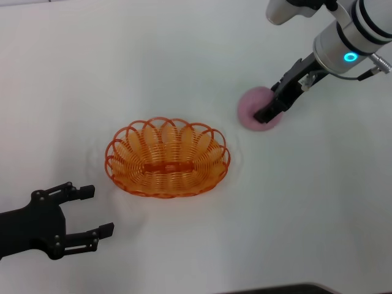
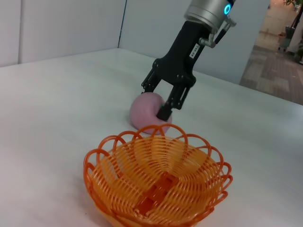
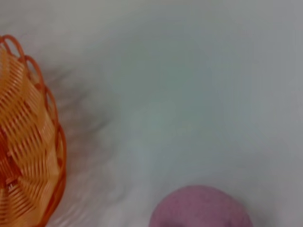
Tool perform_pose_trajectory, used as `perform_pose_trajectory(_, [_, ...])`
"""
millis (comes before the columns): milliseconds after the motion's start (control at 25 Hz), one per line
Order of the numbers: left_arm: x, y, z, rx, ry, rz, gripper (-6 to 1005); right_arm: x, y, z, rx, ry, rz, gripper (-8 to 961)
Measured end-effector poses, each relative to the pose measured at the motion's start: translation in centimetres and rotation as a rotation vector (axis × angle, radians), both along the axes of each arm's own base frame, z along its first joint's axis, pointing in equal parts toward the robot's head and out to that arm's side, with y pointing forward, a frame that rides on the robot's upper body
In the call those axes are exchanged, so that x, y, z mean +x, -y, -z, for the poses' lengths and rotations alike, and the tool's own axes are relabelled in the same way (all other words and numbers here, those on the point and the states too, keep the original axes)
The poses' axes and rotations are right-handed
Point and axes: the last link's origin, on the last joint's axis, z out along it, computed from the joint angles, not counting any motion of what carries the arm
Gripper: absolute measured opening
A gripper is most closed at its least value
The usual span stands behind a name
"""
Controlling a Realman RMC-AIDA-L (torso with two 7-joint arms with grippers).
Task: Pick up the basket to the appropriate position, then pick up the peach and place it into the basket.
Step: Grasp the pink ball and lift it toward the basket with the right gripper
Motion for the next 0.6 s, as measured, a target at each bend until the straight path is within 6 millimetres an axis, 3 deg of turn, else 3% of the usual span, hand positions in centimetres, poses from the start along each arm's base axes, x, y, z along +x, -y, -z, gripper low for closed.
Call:
perform_pose_trajectory(200, [0.0, 0.01, 0.0, -0.001, 0.0, 0.0, 854, -0.15, -0.13, -0.07, 0.007, -0.008, -0.003, 812])
perform_pose_trajectory(600, [-0.02, 0.05, 0.02, -0.005, 0.001, -0.006, 853, -0.17, -0.04, 0.1, -0.002, -0.001, -0.008, 413])
